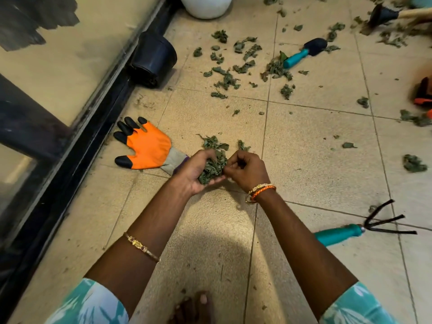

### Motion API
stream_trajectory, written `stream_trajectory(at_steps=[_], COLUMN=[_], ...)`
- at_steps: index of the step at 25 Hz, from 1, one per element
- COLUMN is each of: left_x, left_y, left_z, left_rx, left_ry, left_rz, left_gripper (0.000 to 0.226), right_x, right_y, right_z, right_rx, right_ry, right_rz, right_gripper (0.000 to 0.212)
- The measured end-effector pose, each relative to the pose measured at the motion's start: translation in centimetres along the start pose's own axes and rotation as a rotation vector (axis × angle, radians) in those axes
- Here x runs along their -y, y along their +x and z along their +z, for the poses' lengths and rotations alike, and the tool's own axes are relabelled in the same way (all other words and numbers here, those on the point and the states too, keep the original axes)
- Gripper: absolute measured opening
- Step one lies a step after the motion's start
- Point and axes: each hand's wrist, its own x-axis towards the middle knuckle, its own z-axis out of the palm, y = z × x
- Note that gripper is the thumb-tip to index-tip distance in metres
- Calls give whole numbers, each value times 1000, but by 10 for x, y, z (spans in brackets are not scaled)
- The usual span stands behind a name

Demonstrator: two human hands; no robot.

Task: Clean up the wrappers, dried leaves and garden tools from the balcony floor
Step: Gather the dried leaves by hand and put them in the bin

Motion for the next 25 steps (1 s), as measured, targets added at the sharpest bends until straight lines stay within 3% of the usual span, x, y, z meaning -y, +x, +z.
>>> stream_trajectory(at_steps=[5, 7, 10, 12, 15, 19, 21, 23, 25], left_x=[6, 0, -4, -3, -1, -2, 0, 2, 4], left_y=[-6, -8, -12, -14, -15, -13, -11, -12, -16], left_z=[-3, -11, -20, -23, -28, -34, -36, -35, -34], left_rx=[-85, -97, -140, -162, -159, -154, -186, -178, -114], left_ry=[-58, -106, -106, -119, -134, -61, 20, 56, 21], left_rz=[-42, -56, -23, 4, 8, -14, -6, -13, -50], left_gripper=[7, 4, 12, 12, 8, 30, 35, 23, 19], right_x=[-2, -9, -23, -32, -53, -60, -43, -19, 6], right_y=[7, 27, 55, 53, 29, 17, 20, 18, 11], right_z=[-16, -36, -44, -30, -14, -18, -23, -26, -19], right_rx=[4, -8, 260, 390, 190, -80, -79, -22, 83], right_ry=[70, -103, -544, -653, -695, -593, -392, -108, 193], right_rz=[57, -14, -114, -181, -358, -528, -301, -68, -36], right_gripper=[16, 19, 53, 54, 38, 9, 12, 15, 19])
